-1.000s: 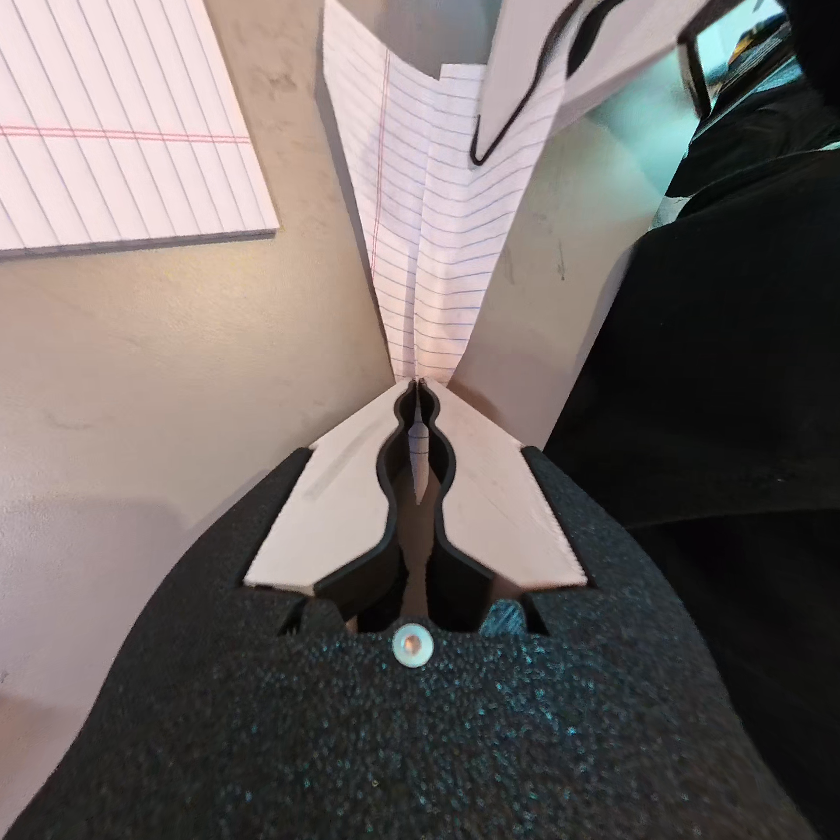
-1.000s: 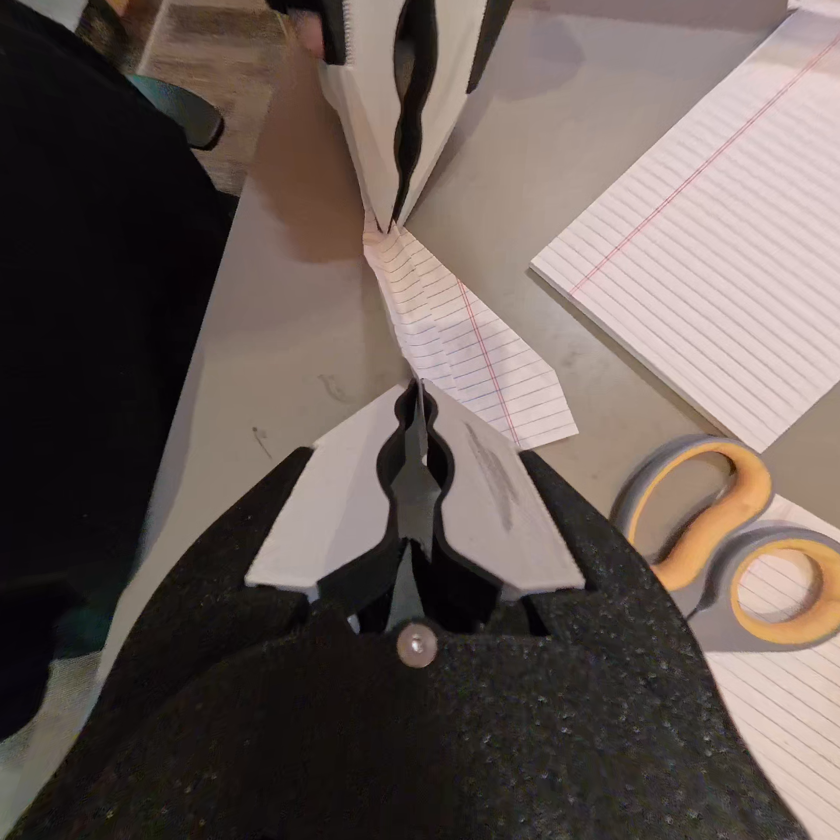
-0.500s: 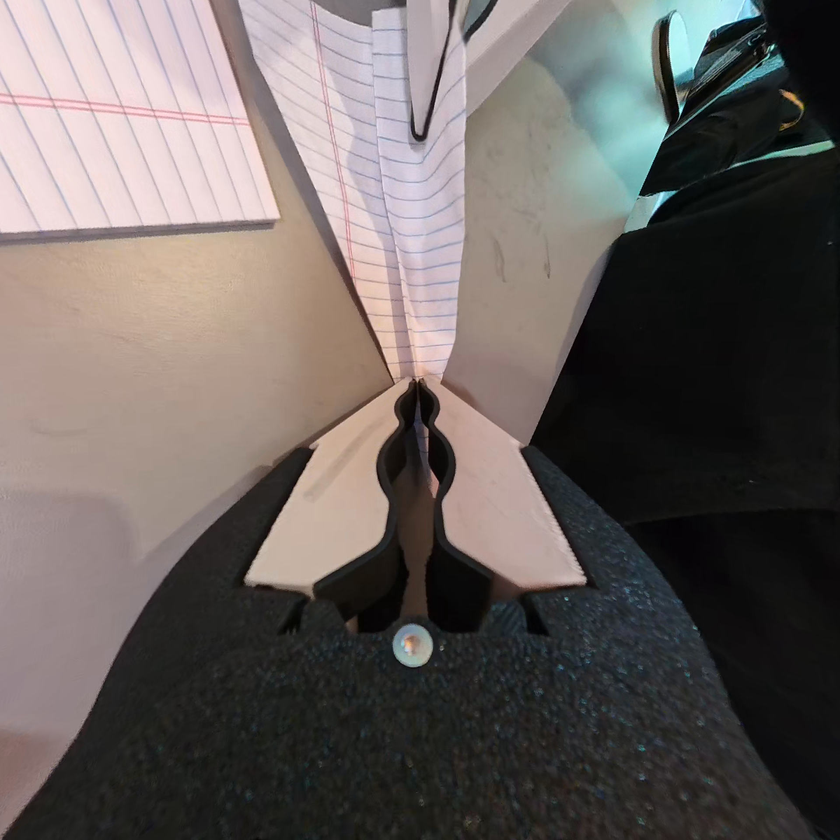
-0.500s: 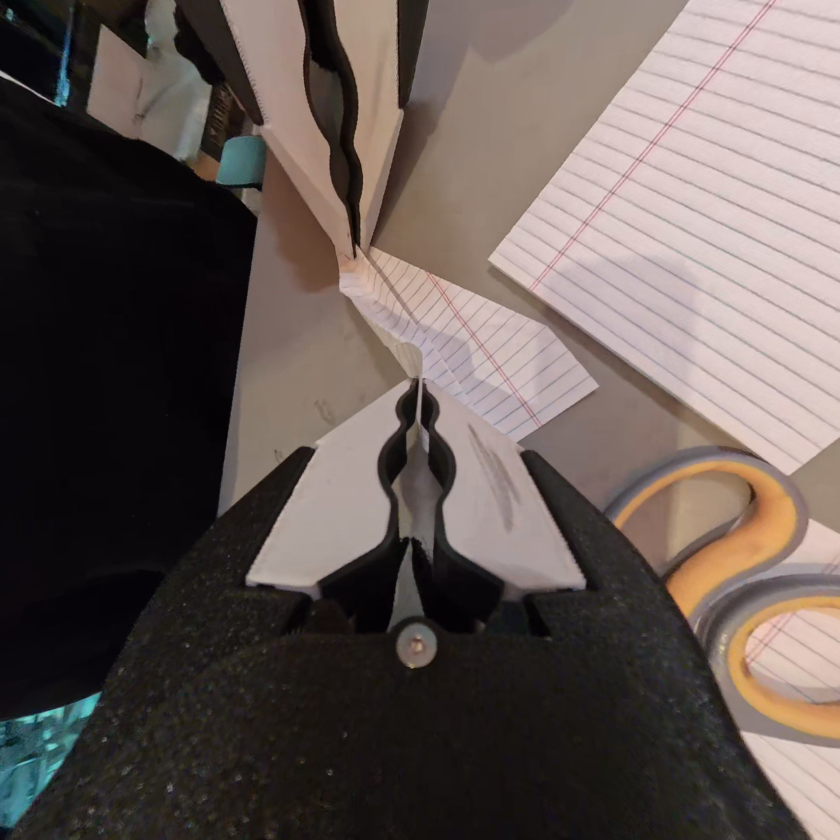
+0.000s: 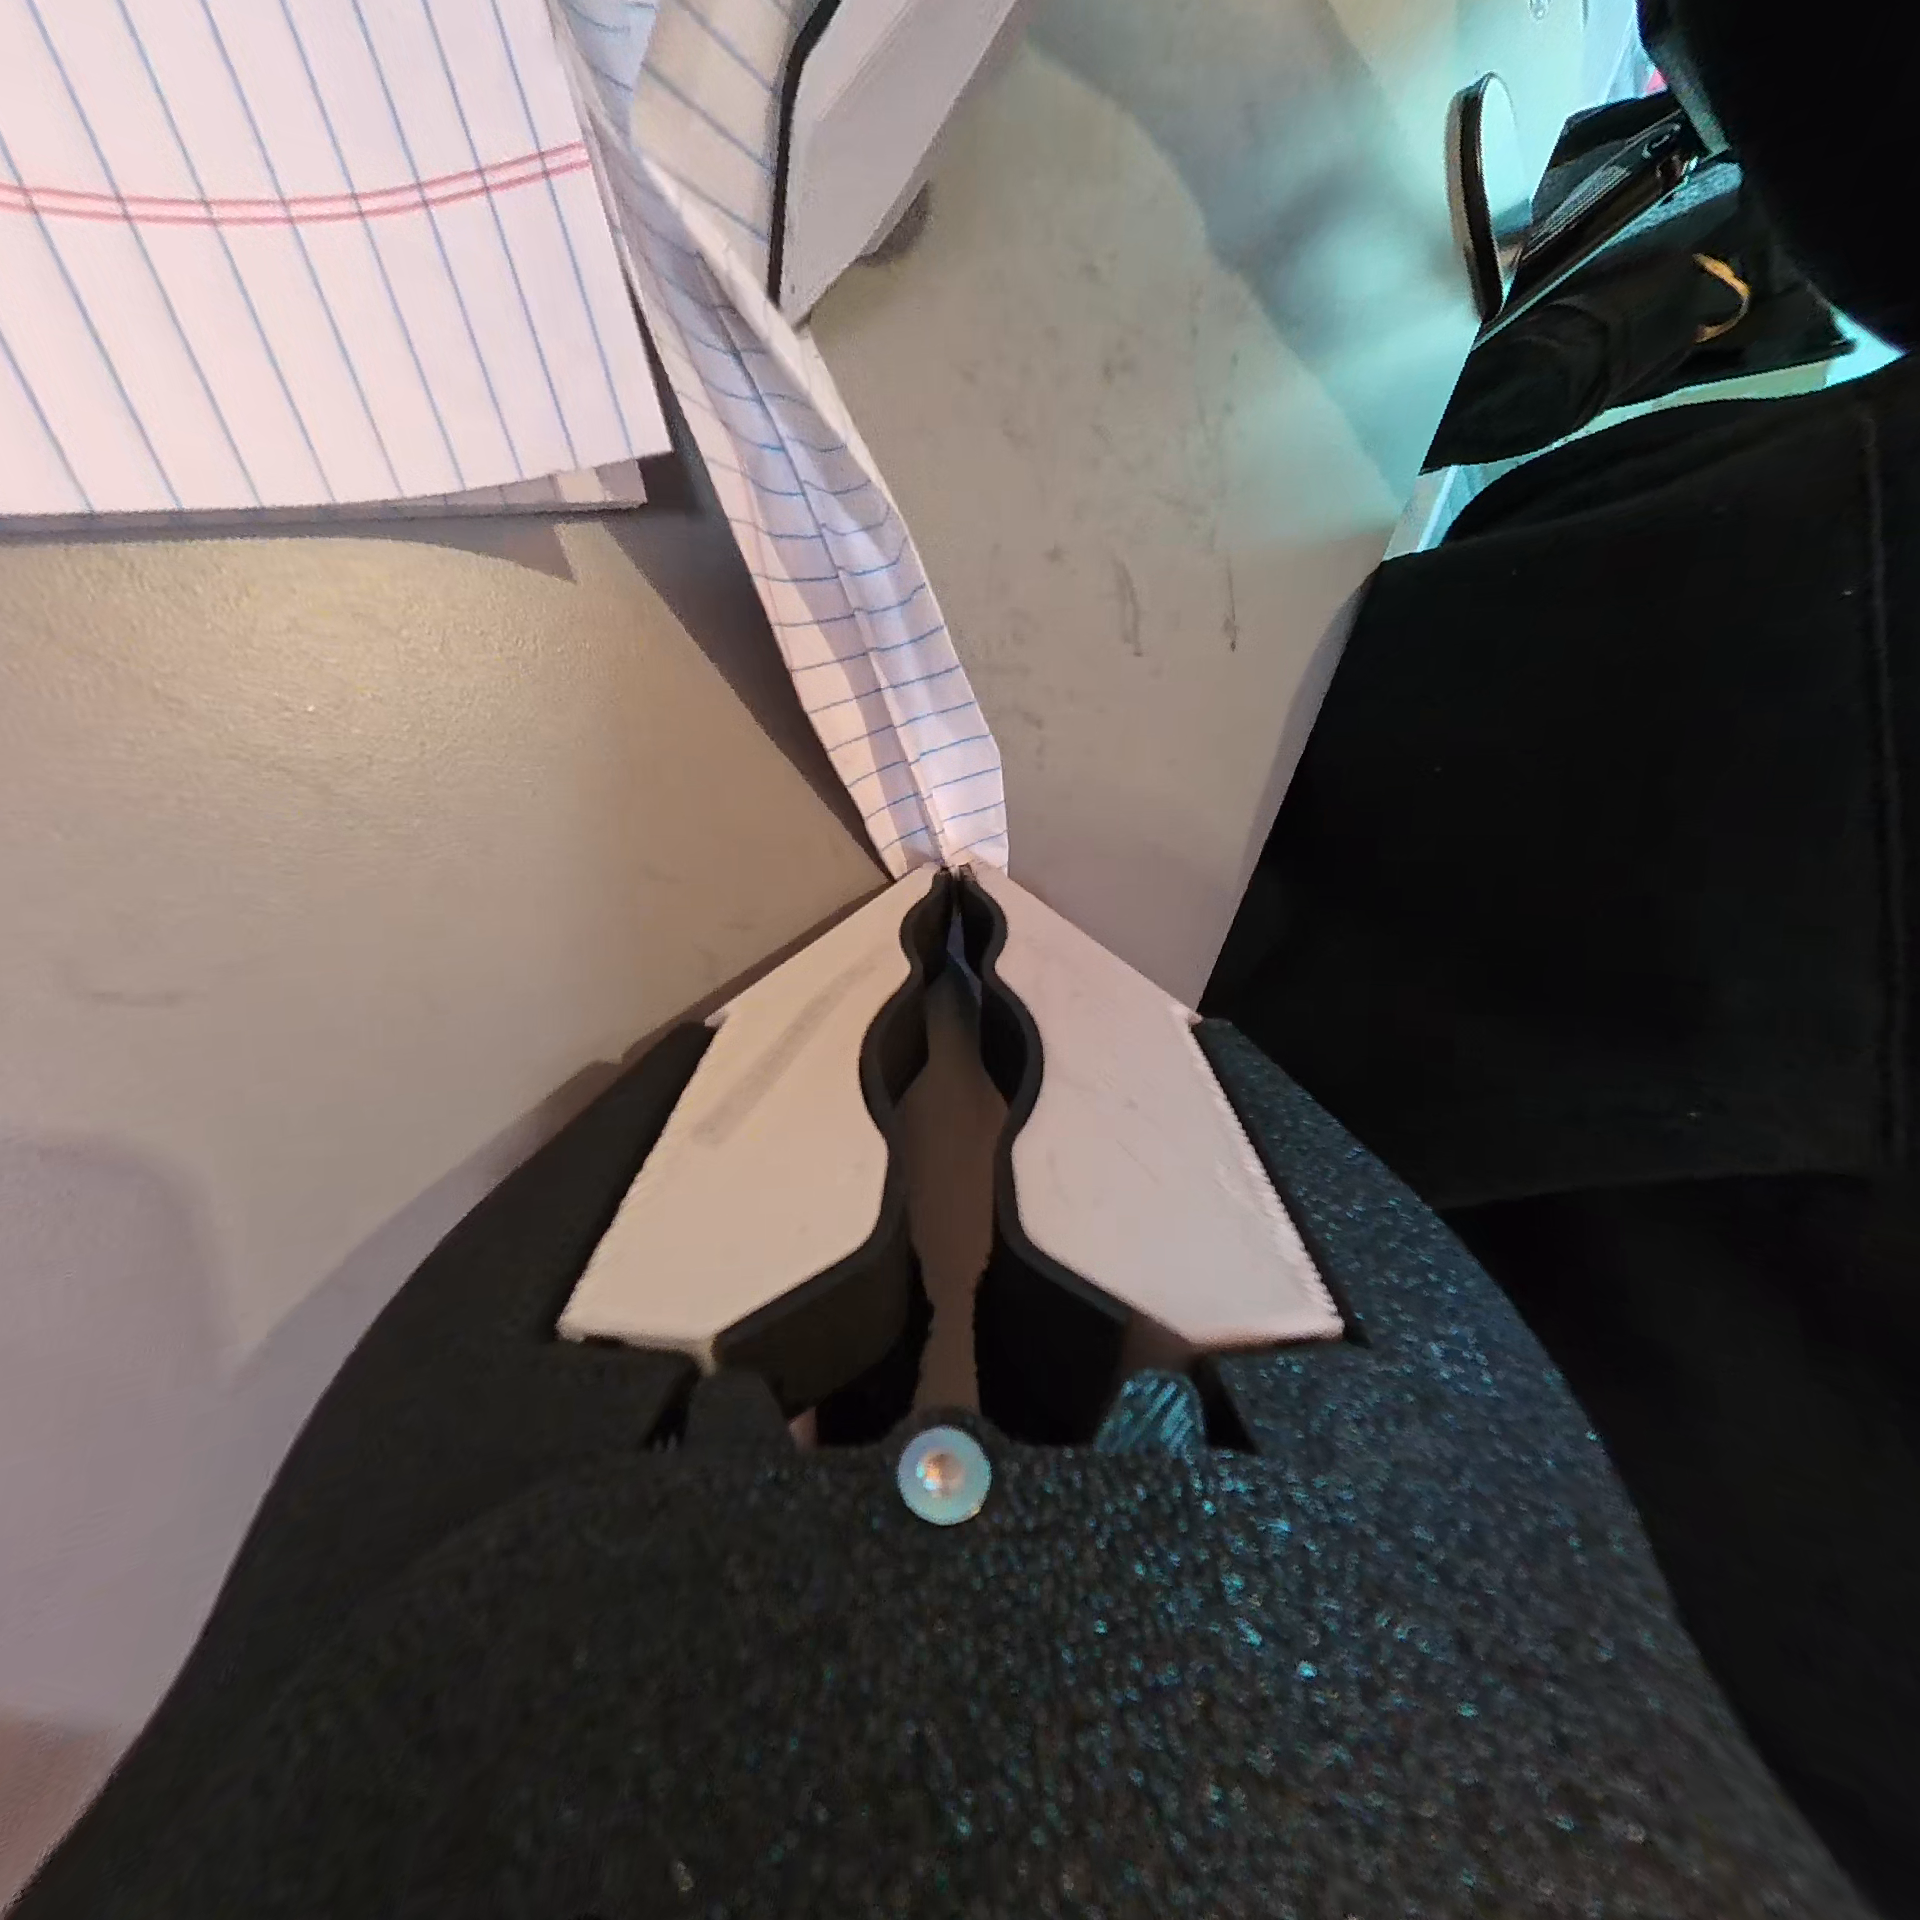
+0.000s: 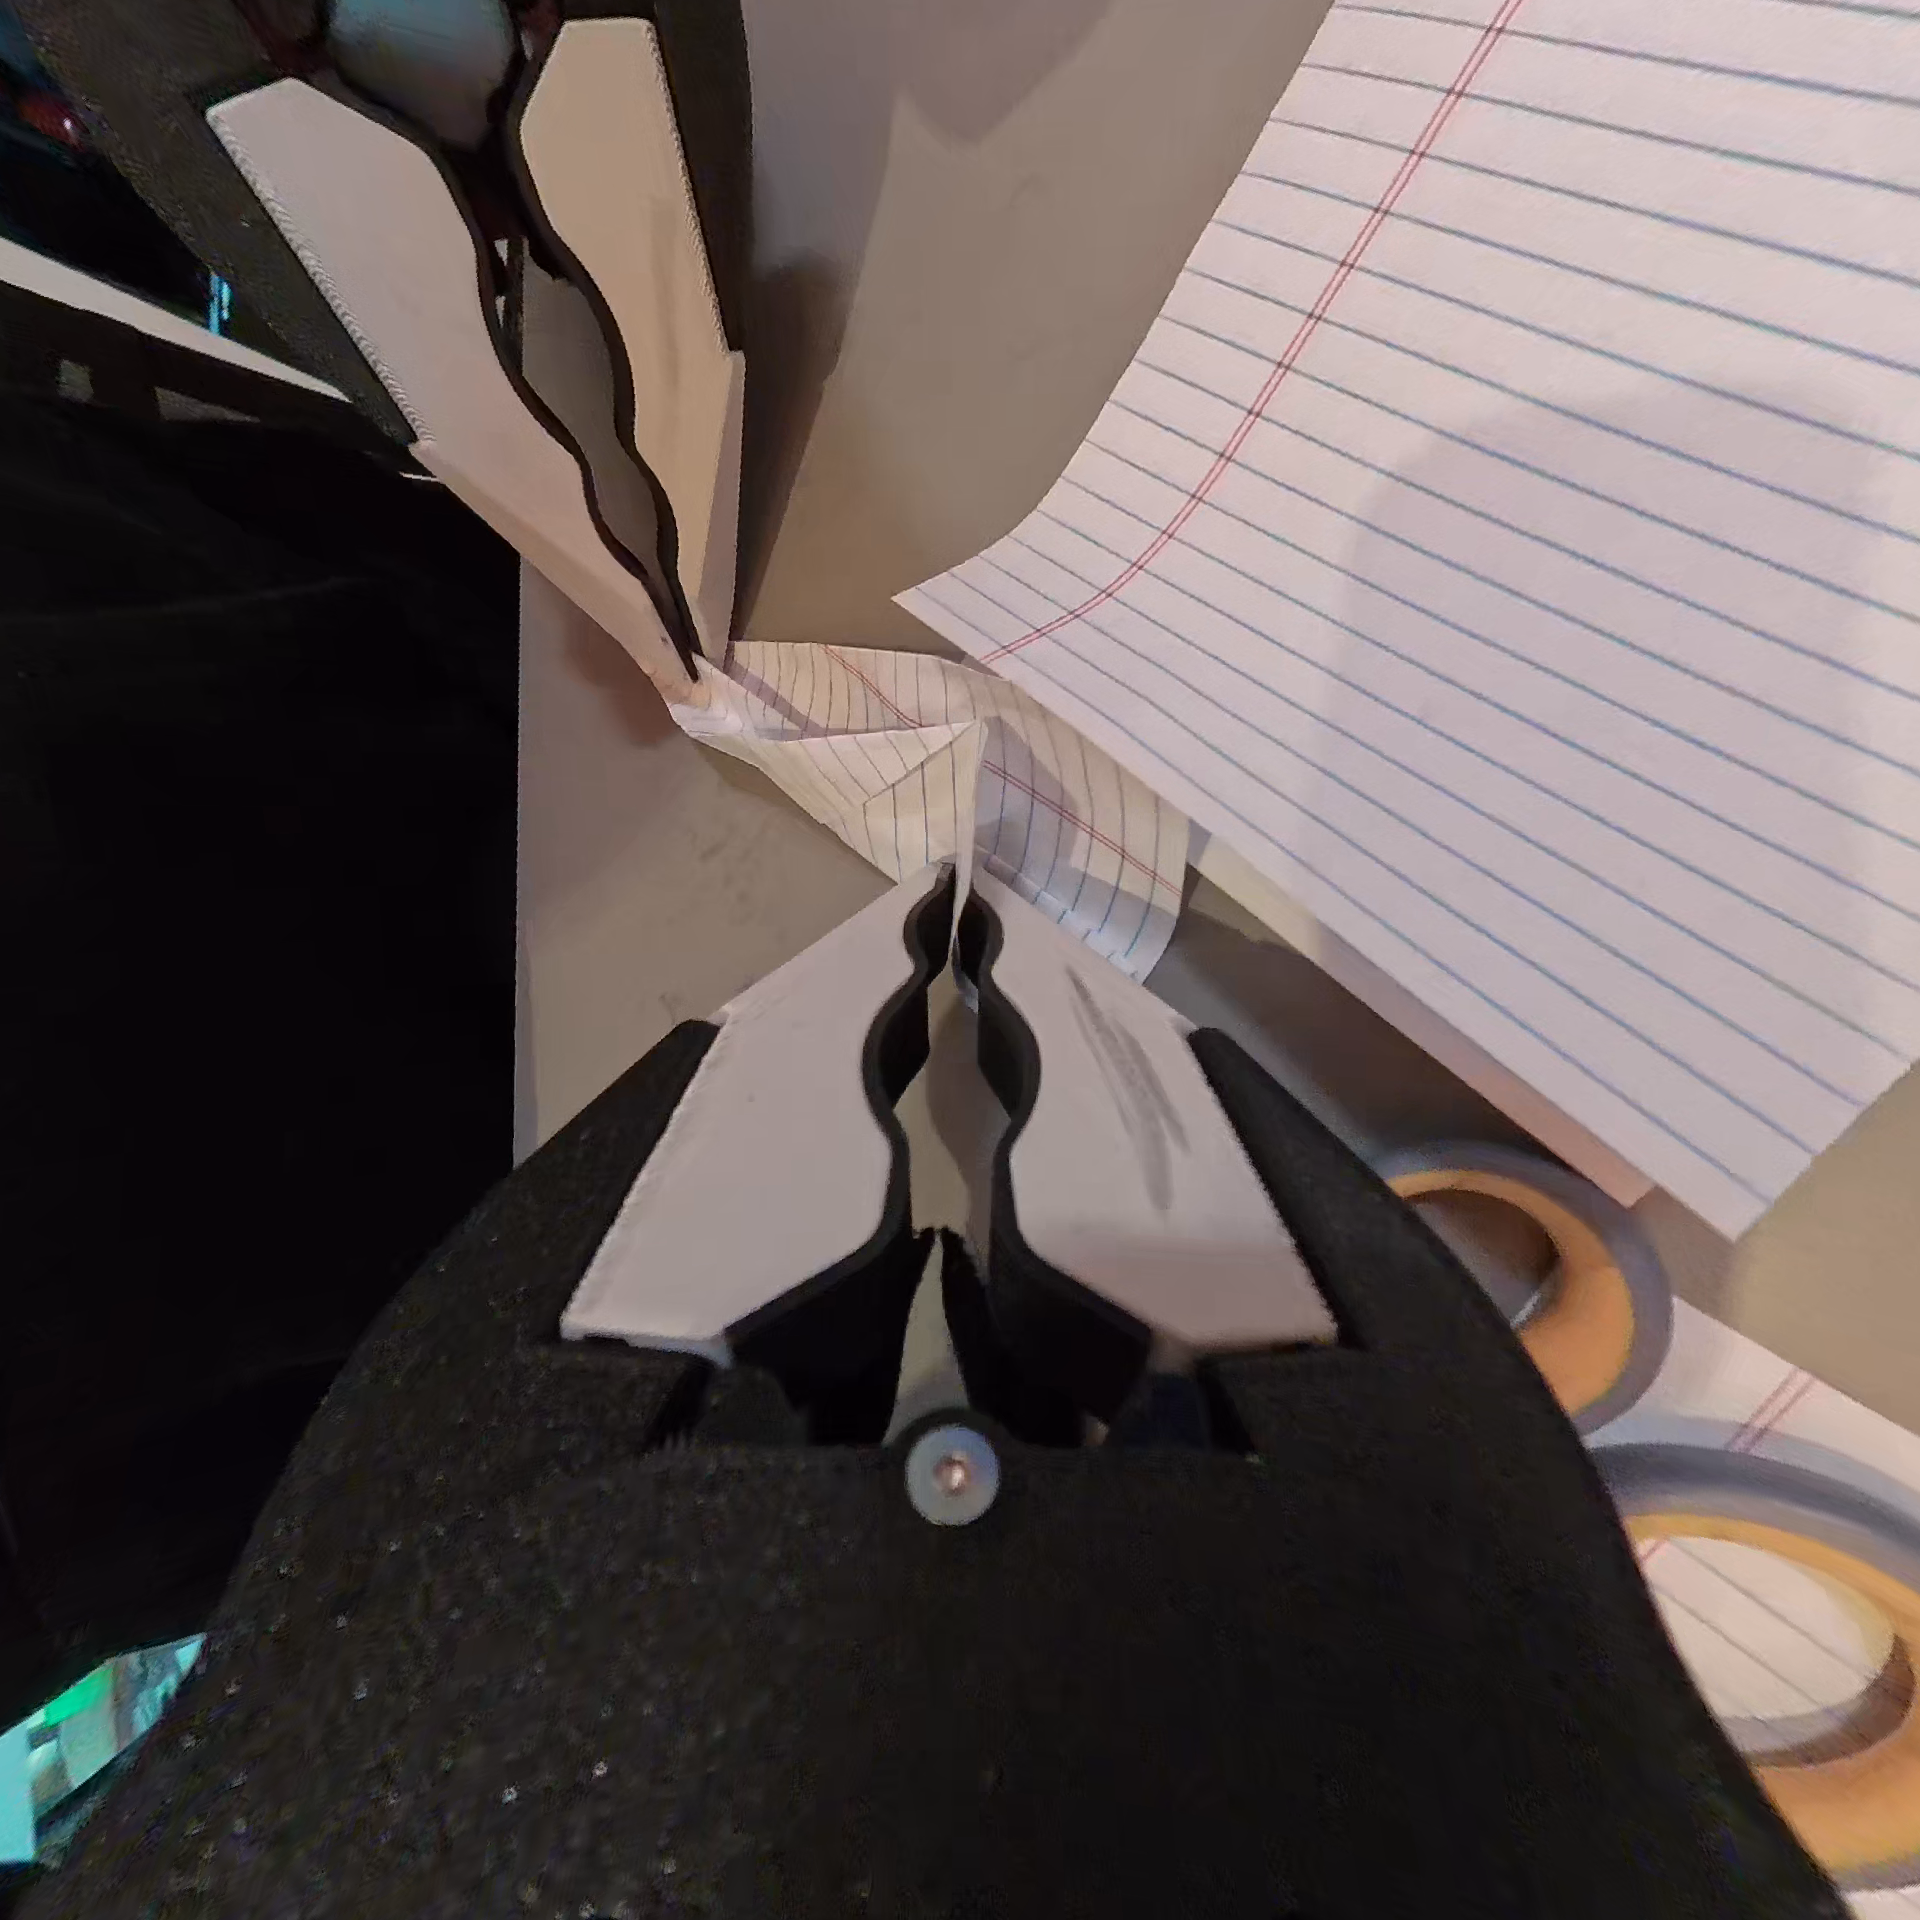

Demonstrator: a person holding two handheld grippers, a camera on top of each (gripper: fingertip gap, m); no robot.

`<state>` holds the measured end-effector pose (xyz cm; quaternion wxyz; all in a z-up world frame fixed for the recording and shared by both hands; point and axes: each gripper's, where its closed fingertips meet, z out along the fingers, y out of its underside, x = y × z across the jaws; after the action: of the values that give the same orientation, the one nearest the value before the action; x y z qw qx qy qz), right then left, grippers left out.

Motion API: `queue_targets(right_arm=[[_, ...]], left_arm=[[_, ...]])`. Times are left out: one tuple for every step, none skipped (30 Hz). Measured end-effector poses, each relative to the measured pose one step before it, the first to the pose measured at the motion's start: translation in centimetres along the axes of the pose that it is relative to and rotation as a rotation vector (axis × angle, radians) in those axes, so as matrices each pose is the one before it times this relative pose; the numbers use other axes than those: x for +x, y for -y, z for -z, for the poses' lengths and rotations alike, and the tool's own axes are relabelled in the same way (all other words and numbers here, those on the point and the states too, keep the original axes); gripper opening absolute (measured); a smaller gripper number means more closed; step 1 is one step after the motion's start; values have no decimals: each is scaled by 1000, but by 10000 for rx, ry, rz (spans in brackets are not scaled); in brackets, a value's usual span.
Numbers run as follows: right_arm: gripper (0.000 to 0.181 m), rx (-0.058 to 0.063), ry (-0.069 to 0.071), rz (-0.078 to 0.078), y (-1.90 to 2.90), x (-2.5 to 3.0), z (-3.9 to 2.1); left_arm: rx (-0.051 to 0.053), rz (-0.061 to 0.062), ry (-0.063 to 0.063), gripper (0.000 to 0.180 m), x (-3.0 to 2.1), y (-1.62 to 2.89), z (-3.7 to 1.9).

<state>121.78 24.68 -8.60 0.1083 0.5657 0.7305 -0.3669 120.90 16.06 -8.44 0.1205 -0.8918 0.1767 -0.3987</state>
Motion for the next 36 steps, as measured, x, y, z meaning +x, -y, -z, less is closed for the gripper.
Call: queue_targets(right_arm=[[0, -72, 43, -81, 16, 54, 24], [0, -52, 12, -82, 48, 98, 25], [0, -70, 40, -99, 1, 30, 10], [0, -56, 51, -131, 19, 25, -9], [0, -13, 51, -121, 71, 21, -13], [0, -2, 58, -91, 28, 13, -20], [0, 7, 66, -72, 27, 10, -7], [0, 27, 68, -72, 28, -1, -13], [0, 32, 73, -95, 28, 4, -16], [0, 25, 75, -94, 14, -7, 0], [0, 18, 61, -49, 4, 6, 0], [0, 16, 58, -60, 12, 6, 0], [0, 18, 41, -59, 3, -3, 4], [0, 13, 25, -35, 4, 3, 0], [0, 15, 31, -41, 3, 4, -1], [0, 11, 32, -32, 1, -6, 2], [0, 7, 23, -3, -1, 6, -3], [0, 5, 37, -22, 3, -3, 3], [0, 4, 38, -19, -2, 4, -2], [0, 4, 44, -30, 5, 4, -3], [0, 6, 63, -43, -2, 9, -2], [0, 19, 78, -34, 20, -5, 4], [0, 21, 76, -37, 1, -2, 1], [0, 16, 57, -28, 11, 0, -6], [0, 9, 37, -36, 3, 7, -2], [0, 0, 6, -29, 4, 2, 0], [0, -12, -29, 19, -4, -1, 4], [0, -18, -63, 88, 6, -2, -13], [0, -9, -53, 24, 0, -7, 2], [0, 0, -32, -16, -26, -38, -2], [0, -62, 0, 52, -131, -165, -42], [0, -149, 27, 102, -282, -316, -142], [0, -218, 44, 128, -428, -419, -234], [0, -269, 72, 136, -540, -513, -299], [0, -193, 63, 143, -437, -513, -280], [0, -71, 18, 172, -279, -459, -178]], left_arm=[[14, -81, 149, 1, -95, 40, 98], [67, 20, 174, 2, -153, 127, 178], [134, 49, 178, 5, -143, 201, 249], [218, 17, 279, 9, -238, 353, 329], [313, -41, 321, 13, -204, 543, 350], [242, -17, 210, 16, -16, 487, 295], [176, -80, 287, 19, -133, 451, 167], [277, -141, 327, 25, -178, 655, 68], [249, -119, 106, 26, 105, 639, -44], [149, -114, 42, 30, 197, 512, -160], [160, -168, 90, 33, 161, 488, -189], [110, -186, 7, 33, 343, 347, -215], [-90, -157, 31, 32, 302, -17, -265], [-154, -179, 125, 31, 160, -239, -306], [-127, -129, 26, 29, 291, -301, -318], [-124, -28, 82, 25, 122, -344, -315], [-256, -26, 242, 20, -196, -589, -366], [-269, -67, 210, 15, -216, -638, -340], [74, 50, 98, 10, -142, -80, -133], [141, 255, -77, 7, -51, 103, 45], [62, 270, -81, 2, -162, -9, 61], [36, 201, 9, 0, -338, -67, 90], [49, 211, -33, 0, -294, -52, 102], [102, 298, -162, 0, -144, 41, 121], [78, 389, -172, 0, -211, 32, 106], [107, 352, -198, 0, -147, 84, 86], [64, 248, -236, 0, -37, 9, 30], [28, 310, -263, 0, 11, -6, -1], [24, 320, -237, 0, 2, 32, 10], [4, 162, -137, 0, 30, -6, -4], [-81, 94, -127, 0, 136, -127, -25], [-174, 158, -193, 0, 290, -310, -77], [-206, 75, -236, 0, 458, -418, -131], [-202, -57, -154, 0, 416, -482, -180], [-185, 35, -160, 0, 416, -491, -210], [-152, 136, -269, 0, 528, -451, -222]])
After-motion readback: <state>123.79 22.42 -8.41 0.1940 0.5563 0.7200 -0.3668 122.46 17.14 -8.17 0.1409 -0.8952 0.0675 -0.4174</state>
